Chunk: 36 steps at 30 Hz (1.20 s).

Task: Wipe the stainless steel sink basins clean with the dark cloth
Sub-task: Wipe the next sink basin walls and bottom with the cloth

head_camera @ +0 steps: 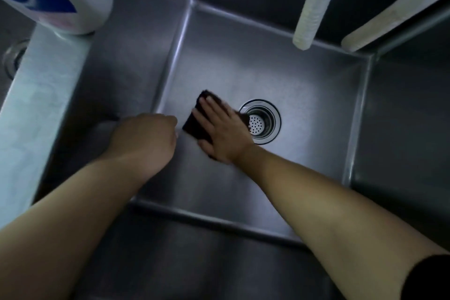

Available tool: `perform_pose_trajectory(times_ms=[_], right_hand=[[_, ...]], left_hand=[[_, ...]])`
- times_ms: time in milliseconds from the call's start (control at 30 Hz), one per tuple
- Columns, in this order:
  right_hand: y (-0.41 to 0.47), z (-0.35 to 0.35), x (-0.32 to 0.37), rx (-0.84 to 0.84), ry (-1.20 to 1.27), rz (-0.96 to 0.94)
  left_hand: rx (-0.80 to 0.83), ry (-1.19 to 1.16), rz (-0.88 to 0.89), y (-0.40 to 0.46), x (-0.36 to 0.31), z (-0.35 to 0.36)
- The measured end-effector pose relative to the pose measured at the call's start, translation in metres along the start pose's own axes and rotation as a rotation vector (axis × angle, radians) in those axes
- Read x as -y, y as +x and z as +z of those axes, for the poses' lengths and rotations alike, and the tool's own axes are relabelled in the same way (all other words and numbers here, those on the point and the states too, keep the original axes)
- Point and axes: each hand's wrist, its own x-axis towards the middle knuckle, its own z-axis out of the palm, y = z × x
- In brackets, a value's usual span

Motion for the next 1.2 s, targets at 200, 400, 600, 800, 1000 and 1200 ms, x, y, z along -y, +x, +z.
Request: perform_pose_trajectory(times_ms=[200,400,600,800,1000,1200], right_hand=[[0.028,-0.018,-0.095,-0.064,0.052,0.365],[-0.085,0.001,-0.126,-0.069,0.092,0.581],[-0.178,0.028,-0.041,-0.02,0.015,0.296],[-0.136,0.035,0.033,-0.001,0.097,-0.026],[-0.009,0.014,0.044,-0.051,0.1,0.037],[0.084,-0.015,-0.025,-0.046,0.015,0.141]], left_hand=[[-0.012,0.098,0.049,0.019,-0.003,0.009],[0.059,0.07,0.038,0.015,-0.005,0.004],[0.08,0.057,-0.008,0.016,-0.003,-0.008],[0.076,0.034,-0.048,0.017,-0.003,-0.012],[0.077,0.017,-0.061,0.018,-0.005,-0.012],[-0.016,0.052,-0.067,0.019,-0.001,-0.003]])
